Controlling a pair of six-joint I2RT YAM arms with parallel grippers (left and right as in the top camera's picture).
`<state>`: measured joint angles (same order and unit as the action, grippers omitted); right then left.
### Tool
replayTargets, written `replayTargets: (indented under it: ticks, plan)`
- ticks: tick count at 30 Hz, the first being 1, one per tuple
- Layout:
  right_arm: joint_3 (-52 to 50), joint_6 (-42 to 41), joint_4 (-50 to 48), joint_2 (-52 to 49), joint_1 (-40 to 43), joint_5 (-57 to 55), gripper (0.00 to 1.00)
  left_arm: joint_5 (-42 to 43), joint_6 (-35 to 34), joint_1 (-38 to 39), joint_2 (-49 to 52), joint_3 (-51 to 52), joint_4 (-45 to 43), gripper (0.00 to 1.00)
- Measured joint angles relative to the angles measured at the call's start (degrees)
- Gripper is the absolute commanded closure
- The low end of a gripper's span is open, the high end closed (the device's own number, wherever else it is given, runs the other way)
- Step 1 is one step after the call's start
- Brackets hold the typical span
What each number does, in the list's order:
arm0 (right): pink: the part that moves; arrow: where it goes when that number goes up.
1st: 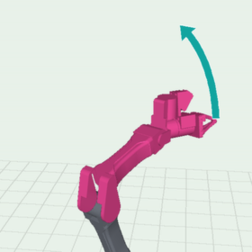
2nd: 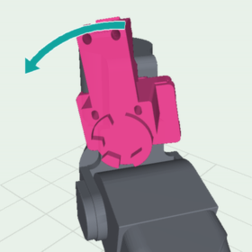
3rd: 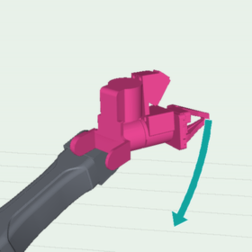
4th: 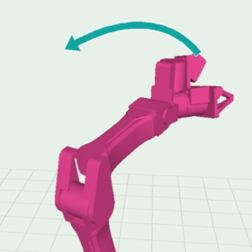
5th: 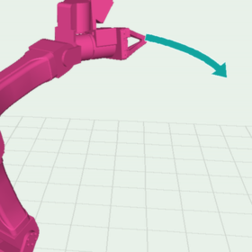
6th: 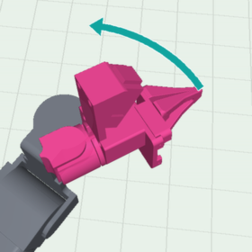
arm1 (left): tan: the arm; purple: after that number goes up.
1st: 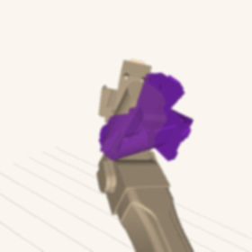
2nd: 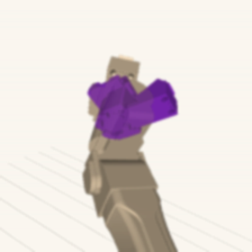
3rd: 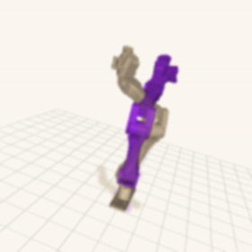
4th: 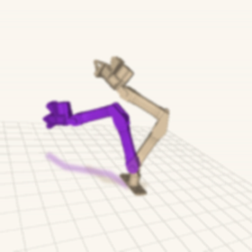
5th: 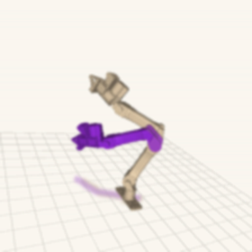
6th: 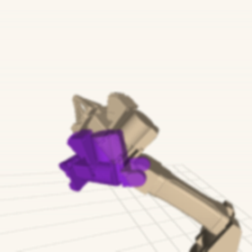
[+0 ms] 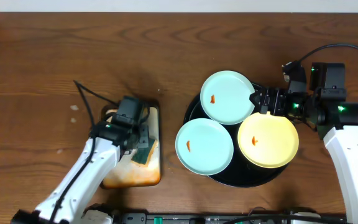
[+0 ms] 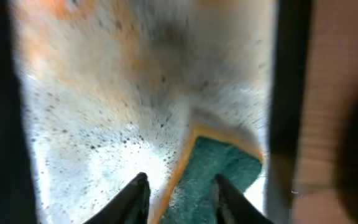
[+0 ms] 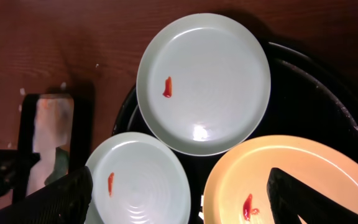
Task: Clean dirty plates on tray and stack at the side
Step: 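Grasp the green-orange sponge with the left gripper, then rub the sponge in the soapy dish with the left gripper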
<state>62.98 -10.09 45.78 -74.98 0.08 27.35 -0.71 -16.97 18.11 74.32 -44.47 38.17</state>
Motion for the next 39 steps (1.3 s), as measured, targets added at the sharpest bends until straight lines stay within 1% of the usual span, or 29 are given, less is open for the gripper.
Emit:
replayTargets:
  ticks: [6,8,14,18,24,25,28,29,32,33,35,39]
  plan:
    - [0.0,0.0,-0.07,0.0,0.0,0.0,0.12,2.99,0.02,0.0,-0.04,0.17,2.12,0.81]
    - [0.0,0.0,-0.2,0.0,0.0,0.0,0.12,4.0,-0.26,0.0,0.85,0.94,1.86,0.92]
    - [0.0,0.0,-0.26,0.0,0.0,0.0,0.12,5.51,-0.13,0.0,6.73,4.37,-1.81,0.92]
    - [0.0,0.0,-0.31,0.0,0.0,0.0,0.12,5.97,0.13,0.0,10.93,4.57,-4.15,0.92]
    - [0.0,0.0,-0.33,0.0,0.0,0.0,0.12,5.99,0.72,-0.11,12.39,3.45,-3.58,0.92]
    - [0.0,0.0,-0.35,0.0,0.0,0.0,0.12,5.99,0.74,-0.11,12.48,3.02,-2.64,0.91]
    - [0.0,0.0,-0.33,0.0,0.0,0.0,0.12,6.01,0.81,-0.26,12.26,0.5,1.64,0.83]
    - [0.0,0.0,-0.35,0.0,0.0,0.0,0.12,6.14,0.81,-0.33,11.78,-0.55,3.23,0.75]
    - [0.0,0.0,-0.33,0.0,0.0,-0.02,0.12,6.43,0.83,-0.39,8.59,-3.52,5.95,0.59]
    - [0.0,0.0,-0.33,0.0,0.0,-0.07,0.12,6.64,1.03,-0.39,7.32,-4.11,6.29,0.55]
    - [0.0,0.0,-0.35,0.0,0.0,-0.33,0.12,7.65,1.07,-0.39,4.81,-4.87,7.04,0.53]
    - [0.0,0.0,-0.35,0.0,0.0,-1.11,0.12,8.68,1.4,-0.31,4.04,-4.81,7.91,0.53]
